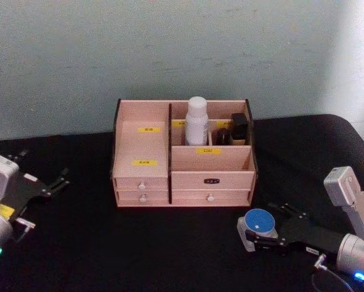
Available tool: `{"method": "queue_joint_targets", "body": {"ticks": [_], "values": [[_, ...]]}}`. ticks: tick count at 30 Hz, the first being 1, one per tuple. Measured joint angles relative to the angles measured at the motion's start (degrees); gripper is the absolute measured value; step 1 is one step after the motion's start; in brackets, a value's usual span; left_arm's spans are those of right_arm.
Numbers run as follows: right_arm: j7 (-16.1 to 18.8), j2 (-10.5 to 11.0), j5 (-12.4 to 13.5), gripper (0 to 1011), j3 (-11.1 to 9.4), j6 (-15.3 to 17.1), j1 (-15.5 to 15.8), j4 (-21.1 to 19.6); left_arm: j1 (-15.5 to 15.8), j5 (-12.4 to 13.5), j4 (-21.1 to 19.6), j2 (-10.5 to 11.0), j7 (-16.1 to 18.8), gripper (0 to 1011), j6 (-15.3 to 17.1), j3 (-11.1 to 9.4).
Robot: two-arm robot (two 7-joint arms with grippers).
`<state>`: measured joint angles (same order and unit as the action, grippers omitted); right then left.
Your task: Pick up the facial cleanser and watermelon frost from the table and place them into the tiered storage box.
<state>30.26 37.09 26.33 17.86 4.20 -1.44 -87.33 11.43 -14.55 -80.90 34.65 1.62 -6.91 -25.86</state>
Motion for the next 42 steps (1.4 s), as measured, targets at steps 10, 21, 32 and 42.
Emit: {"method": "queue_joint_targets", "body": {"ticks": [10,21,32,42], "values": [[-0.1,-0.3,0.4,1000,0.4,0.5,-0.4,0.6,0.0,0.0,0.0,0.0,0.0,1001,0.0,0.0],[-0.3,-0.3,0.6,1000,0.7,1.1,-0.6,0.7,0.0,0.0,0.0,0.0,0.0,1001,0.0,0.0],[-0.1,-0.2,0.8,1000,1.0,1.7,-1.0,1.0,0.0,0.0,0.0,0.0,0.0,1001,0.0,0.0],[-0.1,-0.2,0.8,1000,1.0,1.6,-1.0,1.0,0.0,0.0,0.0,0.0,0.0,1001,0.0,0.0]]}}
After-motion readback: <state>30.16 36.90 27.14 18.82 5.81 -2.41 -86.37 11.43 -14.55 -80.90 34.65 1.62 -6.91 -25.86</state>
